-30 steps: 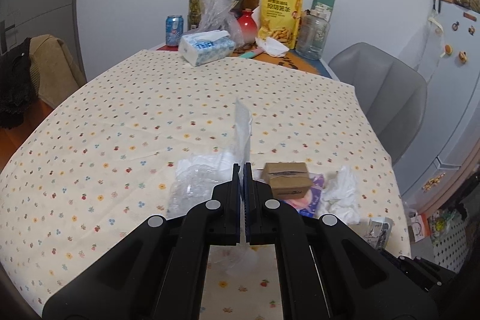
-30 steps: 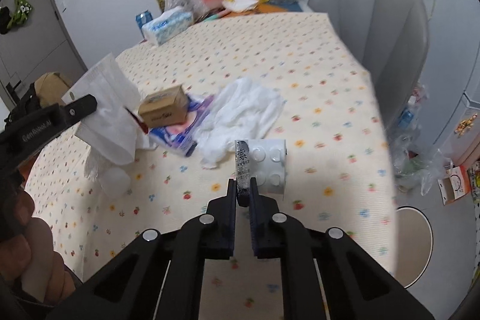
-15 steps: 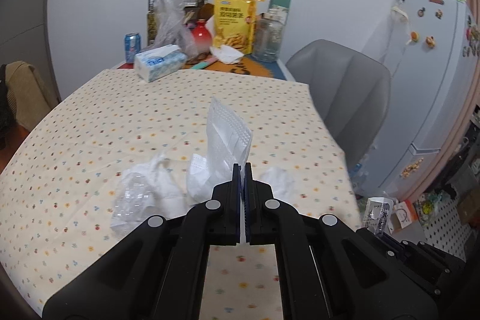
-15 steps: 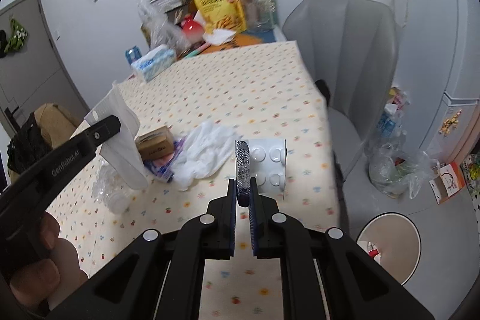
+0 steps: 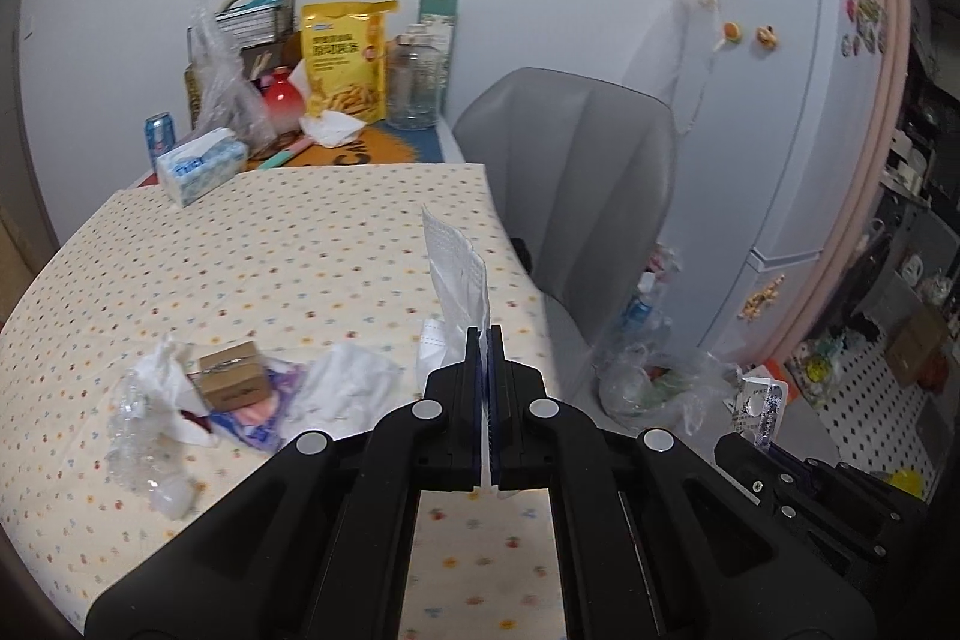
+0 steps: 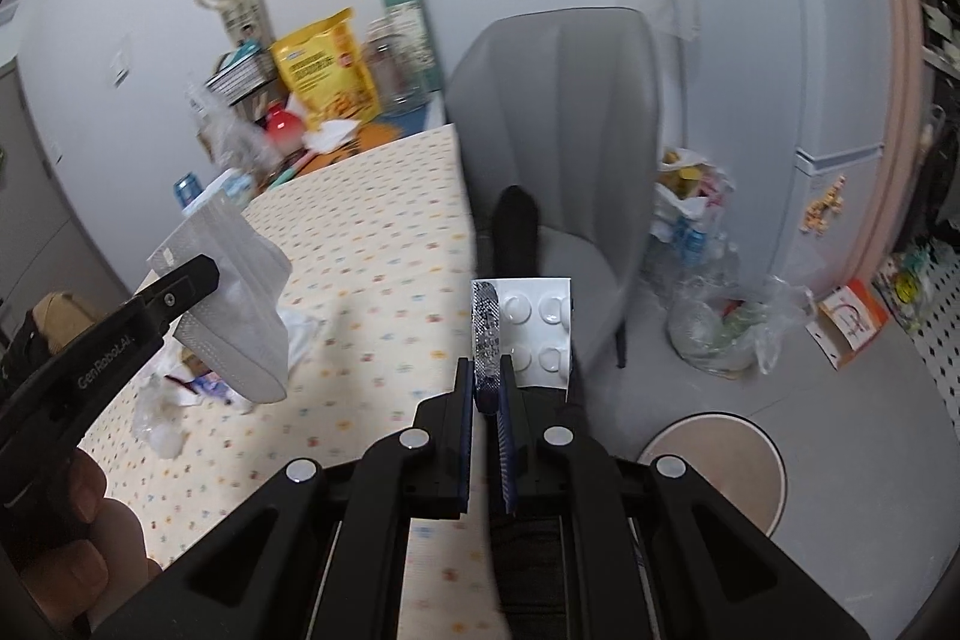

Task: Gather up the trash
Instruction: 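Carry the blister pack and plastic bag in both tools over the white bin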

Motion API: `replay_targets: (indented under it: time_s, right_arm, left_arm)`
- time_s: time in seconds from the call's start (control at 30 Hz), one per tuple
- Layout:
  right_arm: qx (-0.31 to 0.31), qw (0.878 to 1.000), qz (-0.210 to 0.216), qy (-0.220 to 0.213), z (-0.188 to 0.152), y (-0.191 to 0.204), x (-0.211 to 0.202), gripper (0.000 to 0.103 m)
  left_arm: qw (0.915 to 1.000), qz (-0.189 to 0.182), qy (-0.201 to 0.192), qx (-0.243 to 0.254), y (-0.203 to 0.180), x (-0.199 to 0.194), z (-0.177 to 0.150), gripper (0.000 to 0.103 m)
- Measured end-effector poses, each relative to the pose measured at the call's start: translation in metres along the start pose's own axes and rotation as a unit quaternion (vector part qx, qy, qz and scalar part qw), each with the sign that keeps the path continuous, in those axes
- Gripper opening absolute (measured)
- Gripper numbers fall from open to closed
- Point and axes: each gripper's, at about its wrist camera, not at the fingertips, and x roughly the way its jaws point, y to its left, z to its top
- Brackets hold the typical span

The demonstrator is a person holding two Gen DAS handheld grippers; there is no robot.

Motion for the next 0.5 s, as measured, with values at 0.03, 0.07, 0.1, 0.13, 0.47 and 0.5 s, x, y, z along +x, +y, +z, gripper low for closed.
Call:
replay_targets:
  time_s: [0.03, 0.07, 0.1, 0.13, 0.47, 0.5]
  right_arm:
    - [0.006, 1.0, -0.004, -0.002, 0.0, -0.009, -0.002, 0.008]
    - [0.011, 1.0, -0.008, -0.003, 0.0, -0.016, -0.003, 0.008]
    - [0.015, 1.0, -0.011, -0.004, -0.001, -0.023, -0.004, 0.008]
    - [0.02, 1.0, -0.015, -0.005, -0.001, -0.03, -0.006, 0.008]
    - [0.073, 0.996, -0.054, -0.003, -0.009, -0.106, -0.009, 0.009]
    - [0.077, 0.995, -0.057, -0.002, -0.01, -0.112, -0.008, 0.009]
  left_arm:
    - [1.0, -0.005, 0.001, 0.006, -0.009, 0.002, 0.0, 0.002]
    - [0.9999, -0.009, 0.003, 0.013, -0.019, 0.004, -0.001, 0.002]
    - [0.9998, -0.012, 0.004, 0.017, -0.023, 0.005, -0.001, 0.002]
    - [0.9996, -0.016, 0.006, 0.023, -0.033, 0.007, -0.002, 0.002]
    - [0.9953, -0.051, 0.038, 0.073, -0.107, 0.037, -0.02, 0.002]
    - [0.9948, -0.054, 0.042, 0.075, -0.111, 0.04, -0.022, 0.002]
